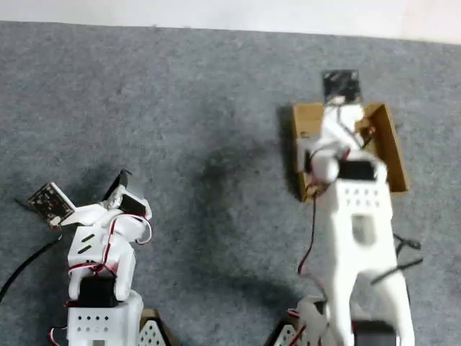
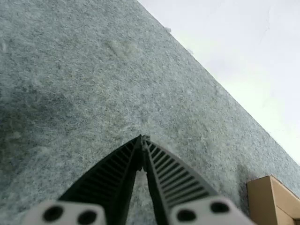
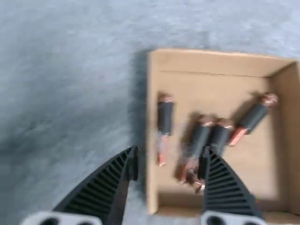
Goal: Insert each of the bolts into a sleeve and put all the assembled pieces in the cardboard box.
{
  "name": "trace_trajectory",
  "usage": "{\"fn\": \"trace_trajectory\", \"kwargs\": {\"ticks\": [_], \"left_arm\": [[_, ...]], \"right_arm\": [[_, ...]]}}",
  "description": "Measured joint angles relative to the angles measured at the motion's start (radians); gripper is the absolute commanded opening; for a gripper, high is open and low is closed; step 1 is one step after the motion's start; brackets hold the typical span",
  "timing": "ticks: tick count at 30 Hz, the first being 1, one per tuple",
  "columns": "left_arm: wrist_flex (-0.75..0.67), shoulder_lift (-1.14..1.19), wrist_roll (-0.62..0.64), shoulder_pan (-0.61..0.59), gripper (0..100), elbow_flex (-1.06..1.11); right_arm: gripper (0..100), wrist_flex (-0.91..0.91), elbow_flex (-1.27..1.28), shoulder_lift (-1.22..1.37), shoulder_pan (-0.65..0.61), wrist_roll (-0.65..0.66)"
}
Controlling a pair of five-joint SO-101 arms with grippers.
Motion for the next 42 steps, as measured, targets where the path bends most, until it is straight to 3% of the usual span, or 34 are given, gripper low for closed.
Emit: {"fn": "trace_trajectory", "kwargs": {"ticks": [9, 22, 32, 42], "left_arm": [[0.015, 0.0, -0.002, 0.0, 1, 0.0], [0.101, 0.0, -0.261, 0.0, 1, 0.0], [0.167, 0.0, -0.419, 0.0, 1, 0.0], [0.408, 0.0, -0.66, 0.132, 1, 0.0]], "right_arm": [[18.4, -0.107, 0.431, -0.496, -0.074, 0.0], [18.4, -0.146, 0.999, -1.25, -0.08, -0.003], [18.4, -0.13, 1.022, -1.287, -0.08, -0.006], [18.4, 0.138, 1.022, -1.292, -0.08, -0.006]]}}
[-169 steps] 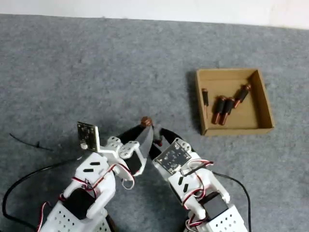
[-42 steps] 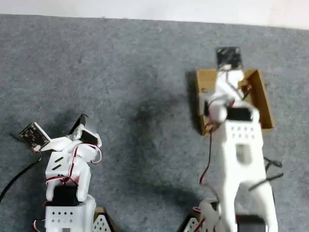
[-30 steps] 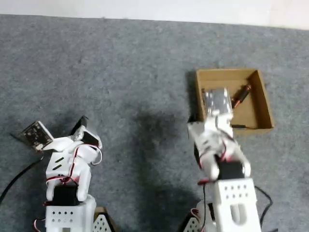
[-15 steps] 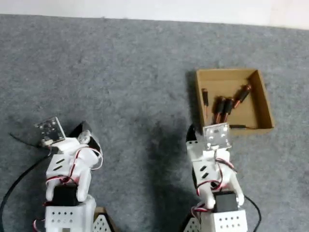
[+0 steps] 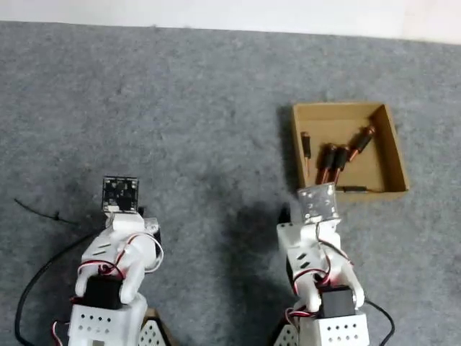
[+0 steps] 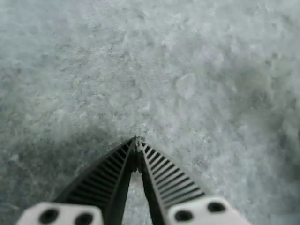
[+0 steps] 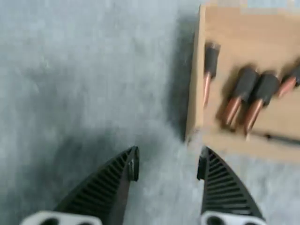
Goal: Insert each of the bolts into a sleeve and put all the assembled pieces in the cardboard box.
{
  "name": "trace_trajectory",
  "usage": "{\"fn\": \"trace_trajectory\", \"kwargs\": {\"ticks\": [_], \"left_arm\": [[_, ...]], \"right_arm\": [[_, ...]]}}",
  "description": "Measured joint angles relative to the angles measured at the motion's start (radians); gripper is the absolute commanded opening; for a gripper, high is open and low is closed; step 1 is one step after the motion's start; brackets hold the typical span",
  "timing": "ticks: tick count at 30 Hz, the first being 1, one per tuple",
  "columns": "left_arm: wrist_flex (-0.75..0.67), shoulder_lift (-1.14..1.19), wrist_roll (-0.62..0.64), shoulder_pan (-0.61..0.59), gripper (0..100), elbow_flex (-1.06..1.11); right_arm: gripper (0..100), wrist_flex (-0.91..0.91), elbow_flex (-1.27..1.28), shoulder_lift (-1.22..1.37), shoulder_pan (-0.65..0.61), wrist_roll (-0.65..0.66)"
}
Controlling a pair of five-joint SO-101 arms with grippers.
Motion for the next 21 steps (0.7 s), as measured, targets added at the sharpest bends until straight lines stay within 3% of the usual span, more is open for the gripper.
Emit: {"fn": "trace_trajectory", "kwargs": {"ticks": [8, 21], "left_arm": [[0.005, 0.0, -0.021, 0.005, 1, 0.0], [0.155, 0.0, -0.021, 0.005, 1, 0.0]], "right_arm": [[18.4, 0.267, 0.0, 0.0, 0.0, 0.0], [18.4, 0.284, 0.0, 0.0, 0.0, 0.0]]}}
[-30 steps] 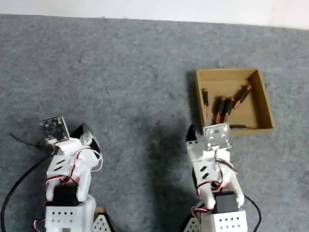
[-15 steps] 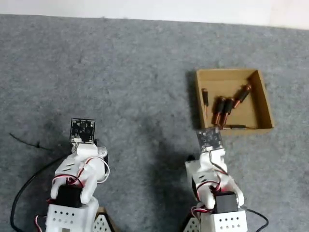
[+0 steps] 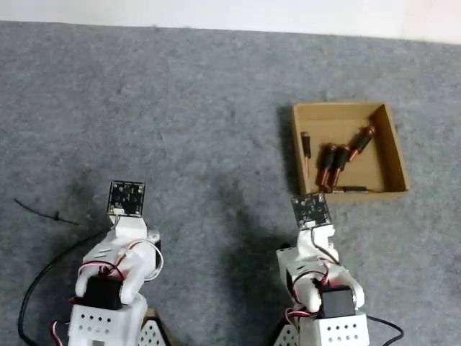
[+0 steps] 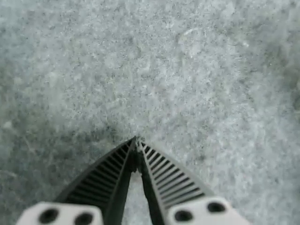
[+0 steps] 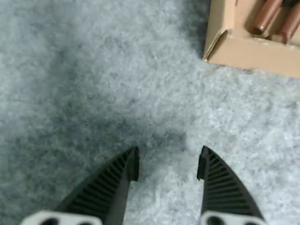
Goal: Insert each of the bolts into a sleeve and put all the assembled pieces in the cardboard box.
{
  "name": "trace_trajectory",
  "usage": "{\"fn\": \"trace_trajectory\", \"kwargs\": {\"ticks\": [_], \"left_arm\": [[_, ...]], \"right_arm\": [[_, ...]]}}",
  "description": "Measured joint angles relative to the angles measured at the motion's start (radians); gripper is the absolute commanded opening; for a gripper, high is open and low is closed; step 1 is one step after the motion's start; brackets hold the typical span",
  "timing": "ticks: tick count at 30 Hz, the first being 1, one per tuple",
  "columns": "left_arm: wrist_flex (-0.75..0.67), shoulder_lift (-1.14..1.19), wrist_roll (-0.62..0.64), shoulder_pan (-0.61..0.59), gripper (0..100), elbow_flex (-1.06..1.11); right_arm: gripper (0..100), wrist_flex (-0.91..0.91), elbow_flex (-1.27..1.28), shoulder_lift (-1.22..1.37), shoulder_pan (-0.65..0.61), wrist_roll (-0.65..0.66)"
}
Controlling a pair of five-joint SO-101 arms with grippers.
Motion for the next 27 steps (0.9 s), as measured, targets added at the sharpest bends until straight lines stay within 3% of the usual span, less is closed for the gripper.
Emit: {"fn": "trace_trajectory", "kwargs": {"ticks": [14, 27], "left_arm": [[0.127, -0.002, 0.0, 0.0, 1, 0.0], [0.133, -0.002, 0.0, 0.0, 1, 0.0]], "right_arm": [[18.4, 0.0, 0.0, 0.0, 0.0, 0.0], [18.4, 0.0, 0.0, 0.0, 0.0, 0.0]]}}
